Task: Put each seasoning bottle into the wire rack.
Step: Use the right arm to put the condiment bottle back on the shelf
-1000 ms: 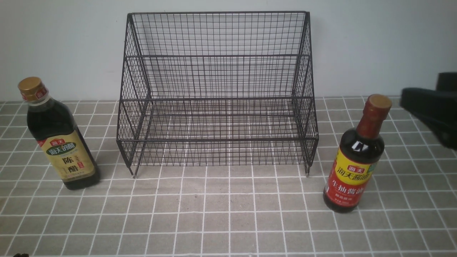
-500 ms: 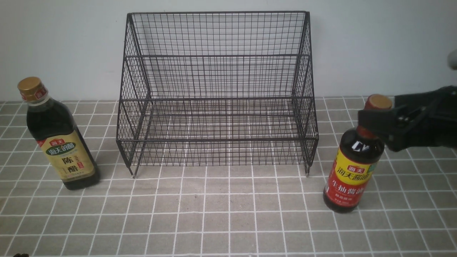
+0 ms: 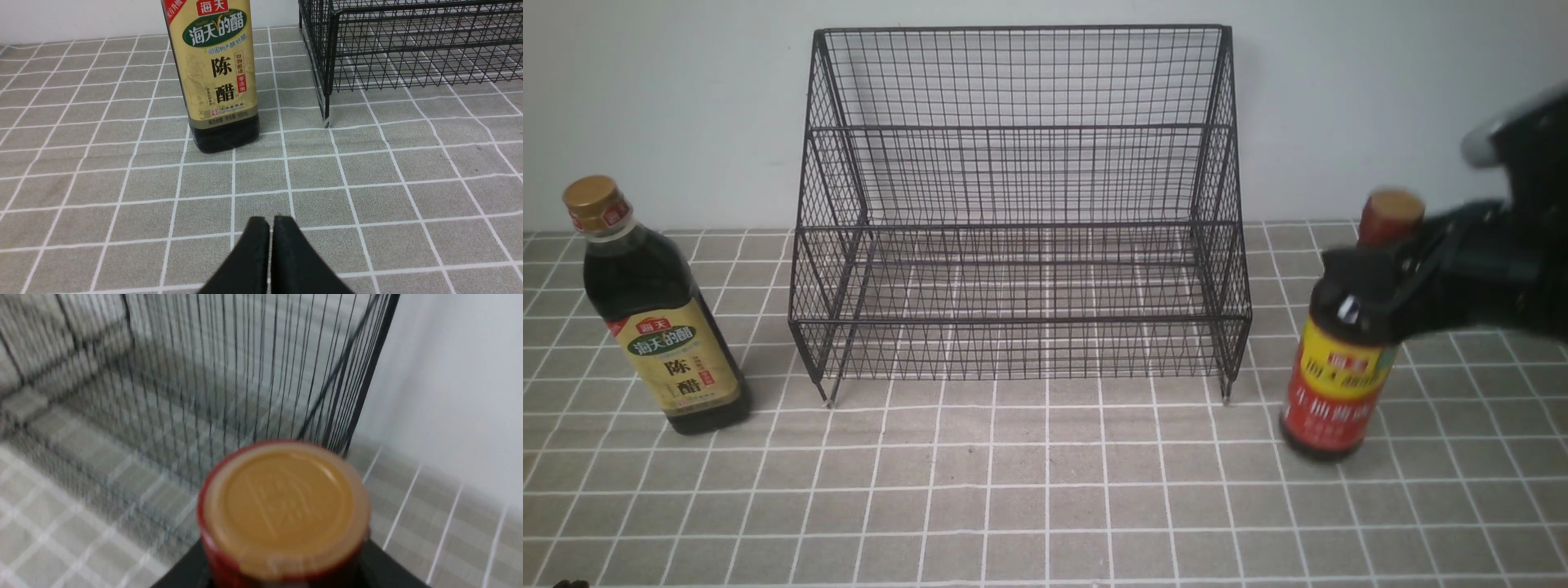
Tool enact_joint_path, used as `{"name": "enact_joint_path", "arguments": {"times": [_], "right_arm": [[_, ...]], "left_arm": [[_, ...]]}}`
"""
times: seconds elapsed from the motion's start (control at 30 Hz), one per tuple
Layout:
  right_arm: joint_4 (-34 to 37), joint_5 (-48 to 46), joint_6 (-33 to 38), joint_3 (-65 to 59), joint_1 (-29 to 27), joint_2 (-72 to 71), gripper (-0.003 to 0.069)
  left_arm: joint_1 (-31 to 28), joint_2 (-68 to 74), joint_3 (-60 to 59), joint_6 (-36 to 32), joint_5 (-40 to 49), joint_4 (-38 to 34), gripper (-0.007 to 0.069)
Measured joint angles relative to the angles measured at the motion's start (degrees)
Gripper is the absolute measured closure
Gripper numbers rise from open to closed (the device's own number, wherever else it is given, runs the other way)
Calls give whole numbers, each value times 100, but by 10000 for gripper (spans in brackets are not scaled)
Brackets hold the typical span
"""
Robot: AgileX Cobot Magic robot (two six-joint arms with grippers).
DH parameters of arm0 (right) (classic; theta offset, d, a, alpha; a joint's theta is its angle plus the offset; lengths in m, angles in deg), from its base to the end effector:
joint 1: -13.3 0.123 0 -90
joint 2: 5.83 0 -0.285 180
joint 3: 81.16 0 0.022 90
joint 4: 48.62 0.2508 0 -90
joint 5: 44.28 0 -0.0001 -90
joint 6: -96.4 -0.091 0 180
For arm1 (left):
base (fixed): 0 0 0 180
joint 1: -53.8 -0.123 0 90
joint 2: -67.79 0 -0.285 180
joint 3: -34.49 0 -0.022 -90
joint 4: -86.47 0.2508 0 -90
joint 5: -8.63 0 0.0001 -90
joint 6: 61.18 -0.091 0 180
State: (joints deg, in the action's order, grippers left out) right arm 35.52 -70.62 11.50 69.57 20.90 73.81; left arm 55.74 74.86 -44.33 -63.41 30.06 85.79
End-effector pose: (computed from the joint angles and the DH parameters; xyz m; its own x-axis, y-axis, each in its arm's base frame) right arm 0.2612 0.0755 0.3126 -0.2548 -0.2165 -0.9424 -0.5883 0.8082 -0.0266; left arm 0.0525 -0.0022 0.1708 -0.2963 0.0379 -0.9543 0.0463 0.9986 0.0253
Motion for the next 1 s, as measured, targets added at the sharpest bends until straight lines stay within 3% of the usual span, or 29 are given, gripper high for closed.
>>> {"name": "enact_joint_path", "arguments": {"times": [0.4, 0.77, 1.0], "right_arm": [[-4, -924, -425, 2225, 183, 262, 377], [163, -986, -584, 4198, 563, 2477, 379], [337, -979, -740, 4606, 570, 3401, 379]], "left_arm": [[0, 0, 0, 0, 5, 0, 631], [0, 0, 0, 0, 5, 0, 631], [0, 0, 0, 0, 11, 0, 631]]}}
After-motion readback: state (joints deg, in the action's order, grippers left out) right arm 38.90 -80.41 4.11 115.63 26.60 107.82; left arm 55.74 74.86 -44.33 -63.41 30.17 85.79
